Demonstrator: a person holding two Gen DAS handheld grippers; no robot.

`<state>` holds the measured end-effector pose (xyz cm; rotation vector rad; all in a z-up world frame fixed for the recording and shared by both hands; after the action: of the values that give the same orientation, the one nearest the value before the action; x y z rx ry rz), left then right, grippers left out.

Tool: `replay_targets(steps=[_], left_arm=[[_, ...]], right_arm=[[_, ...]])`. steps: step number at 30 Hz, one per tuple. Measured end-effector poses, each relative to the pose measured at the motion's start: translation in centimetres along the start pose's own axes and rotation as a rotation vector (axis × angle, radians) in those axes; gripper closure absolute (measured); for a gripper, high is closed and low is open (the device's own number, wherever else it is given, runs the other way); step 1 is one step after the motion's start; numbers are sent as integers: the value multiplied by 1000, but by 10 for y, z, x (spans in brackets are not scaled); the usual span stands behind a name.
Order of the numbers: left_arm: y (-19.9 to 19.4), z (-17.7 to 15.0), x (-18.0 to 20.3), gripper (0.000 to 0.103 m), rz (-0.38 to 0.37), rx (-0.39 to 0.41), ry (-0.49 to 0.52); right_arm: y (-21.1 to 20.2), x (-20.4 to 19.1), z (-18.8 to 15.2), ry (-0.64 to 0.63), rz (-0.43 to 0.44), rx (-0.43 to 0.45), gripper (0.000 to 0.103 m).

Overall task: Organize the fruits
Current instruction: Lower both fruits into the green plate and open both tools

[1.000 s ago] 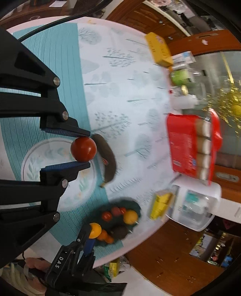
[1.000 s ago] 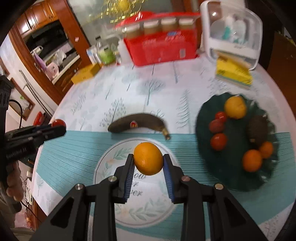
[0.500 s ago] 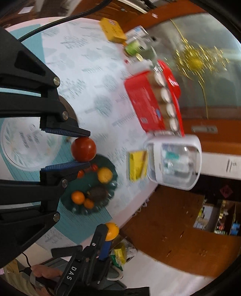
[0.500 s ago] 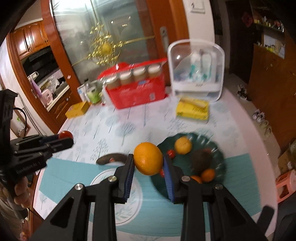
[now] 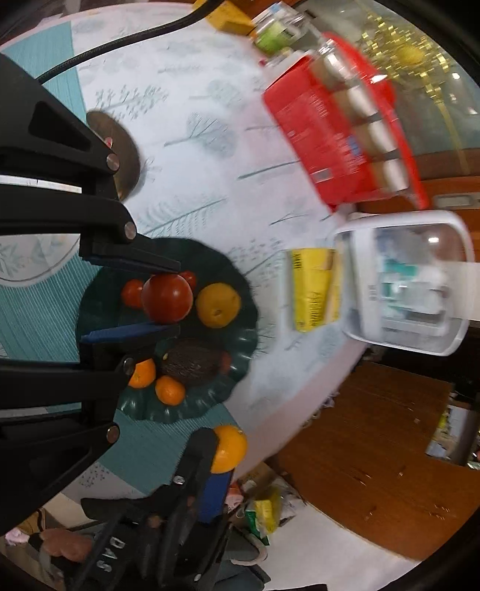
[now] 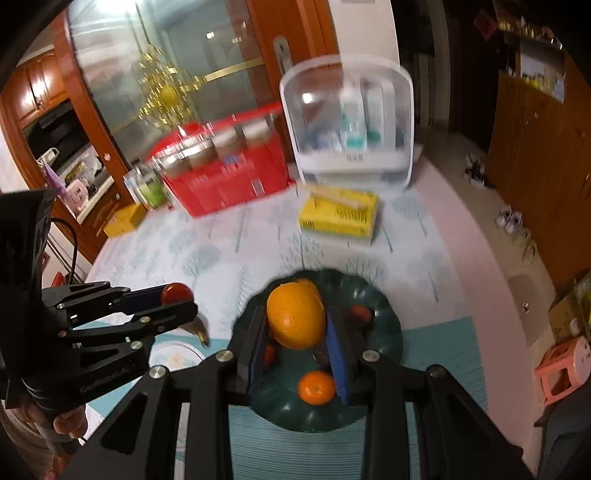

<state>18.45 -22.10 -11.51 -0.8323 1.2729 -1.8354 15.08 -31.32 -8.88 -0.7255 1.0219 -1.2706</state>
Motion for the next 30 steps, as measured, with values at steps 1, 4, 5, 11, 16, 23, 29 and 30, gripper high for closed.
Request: replay_targets(steps=[1, 4, 5, 11, 16, 23, 29, 30], left_arm=[[12, -1, -1, 79, 1, -19, -7], [41, -5, -6, 79, 2, -76, -29], [52, -8, -9, 79, 2, -99, -37], [93, -22, -23, 79, -2, -189, -77], [108, -24, -30, 79, -8, -215, -89], [119, -24, -27, 75, -34, -231, -83], [114, -25, -26, 58, -34, -222, -74], [112, -25, -26, 56, -38, -218, -76]], right_arm=[[9, 3, -3, -1, 4, -18, 72], [41, 5, -15, -8, 34, -89, 72], [53, 4, -20, -14, 47, -116, 72], [97, -10, -43, -64, 97, -218, 72], [119, -18, -50, -111, 80, -251, 71], [130, -11, -49, -94, 98, -282, 69], [126, -8, -49, -70, 125, -279, 62], [125, -9, -49, -72, 124, -275, 62]])
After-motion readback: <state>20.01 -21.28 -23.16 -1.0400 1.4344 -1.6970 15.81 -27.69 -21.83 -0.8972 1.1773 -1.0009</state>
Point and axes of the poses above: each gripper's, at about its wrist camera, not at the fingertips, and y roughly the way its jaws point, x to its right, z to its top, the point moved 10 cm from there along y, roughly the way its jaws point, and after that the axes turned 11 degrees about -x, right-handed, at the moved point
